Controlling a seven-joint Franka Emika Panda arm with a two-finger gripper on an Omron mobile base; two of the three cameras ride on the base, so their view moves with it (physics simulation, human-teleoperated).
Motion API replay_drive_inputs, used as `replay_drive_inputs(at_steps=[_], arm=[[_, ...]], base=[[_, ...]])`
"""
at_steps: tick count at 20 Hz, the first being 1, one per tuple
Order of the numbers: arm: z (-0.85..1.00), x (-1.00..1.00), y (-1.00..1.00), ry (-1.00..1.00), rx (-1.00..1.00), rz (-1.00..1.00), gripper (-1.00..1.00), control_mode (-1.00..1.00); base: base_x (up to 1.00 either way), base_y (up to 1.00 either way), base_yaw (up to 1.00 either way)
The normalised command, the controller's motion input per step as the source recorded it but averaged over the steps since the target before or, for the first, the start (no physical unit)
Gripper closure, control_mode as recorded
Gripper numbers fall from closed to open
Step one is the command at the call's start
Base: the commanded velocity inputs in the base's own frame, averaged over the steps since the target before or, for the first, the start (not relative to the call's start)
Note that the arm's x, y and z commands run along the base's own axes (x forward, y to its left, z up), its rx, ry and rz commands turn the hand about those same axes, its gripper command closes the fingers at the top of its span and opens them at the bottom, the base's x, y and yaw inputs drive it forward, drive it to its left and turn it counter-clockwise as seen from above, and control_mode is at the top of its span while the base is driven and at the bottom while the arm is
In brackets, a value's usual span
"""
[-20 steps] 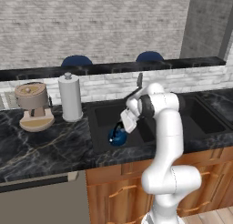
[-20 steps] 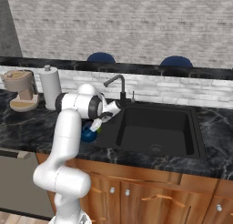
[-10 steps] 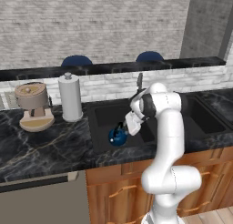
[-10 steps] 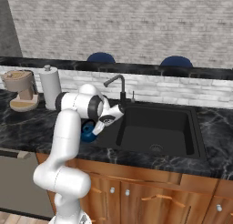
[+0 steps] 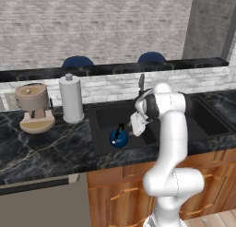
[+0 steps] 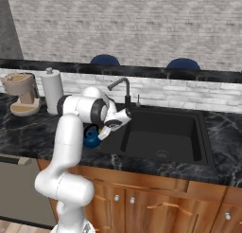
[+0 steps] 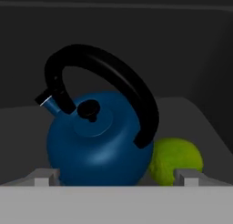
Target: Open the cabinet, pick the kettle from the cabinet, and place it in the sink.
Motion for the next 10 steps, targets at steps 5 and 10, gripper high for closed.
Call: replay_drive_inputs(at_steps=[5,10], arm=[[0.19,-0.13,-0.13,0.00,0.00,-0.13,-1.00,-1.00],[0.28,-0.19,-0.03,0.08,0.00,-0.25,-1.00,-1.00]], base=[[0.00,0.00,0.00],[0.00,0.00,0.00]])
